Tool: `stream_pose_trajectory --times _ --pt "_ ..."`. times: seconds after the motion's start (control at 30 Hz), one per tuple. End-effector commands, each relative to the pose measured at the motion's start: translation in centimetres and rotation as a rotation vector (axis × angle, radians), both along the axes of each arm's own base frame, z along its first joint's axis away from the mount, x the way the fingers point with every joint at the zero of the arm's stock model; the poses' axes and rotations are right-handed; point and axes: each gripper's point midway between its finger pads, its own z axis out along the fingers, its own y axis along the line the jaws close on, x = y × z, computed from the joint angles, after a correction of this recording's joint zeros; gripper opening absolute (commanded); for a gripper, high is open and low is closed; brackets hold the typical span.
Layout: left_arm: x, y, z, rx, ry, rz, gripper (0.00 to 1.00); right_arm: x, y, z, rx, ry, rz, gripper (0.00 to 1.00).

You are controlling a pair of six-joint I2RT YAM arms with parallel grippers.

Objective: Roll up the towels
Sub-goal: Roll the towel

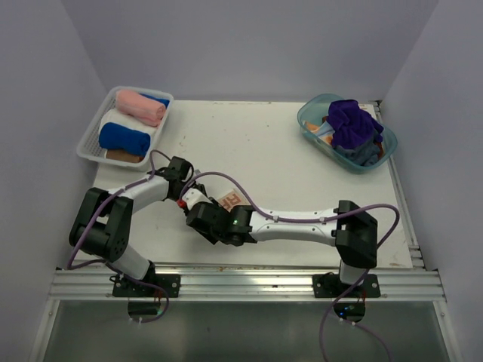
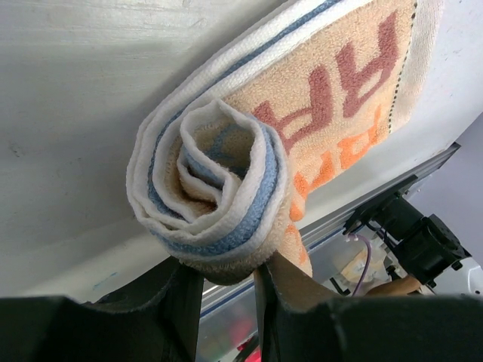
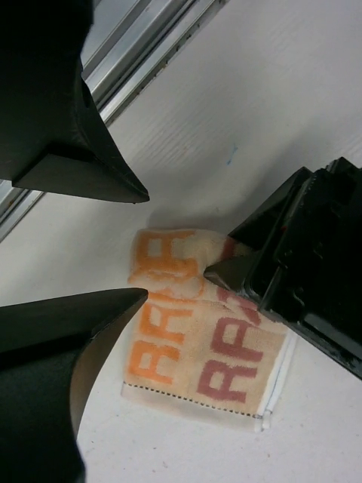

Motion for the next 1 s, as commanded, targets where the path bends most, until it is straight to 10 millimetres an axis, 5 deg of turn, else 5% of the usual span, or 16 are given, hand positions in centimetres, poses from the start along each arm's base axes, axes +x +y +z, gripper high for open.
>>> stream_pose_trajectory --times 0.0,0.47,0.97 --pt "0.7 -0.2 0.2 0.015 -0.013 0.008 0.33 1.2 0.9 1.0 -0.001 -0.054 0.012 0.52" --pt "0.4 -0.2 0.2 0.018 -0.011 0.01 0.33 0.8 1.9 -3.2 -0.033 0.006 0.014 0.53" --pt "0.7 -0.2 1.1 0.012 -0.032 0.023 0.35 2.5 -1.3 -9.0 -0.128 0.061 -0.068 0.54"
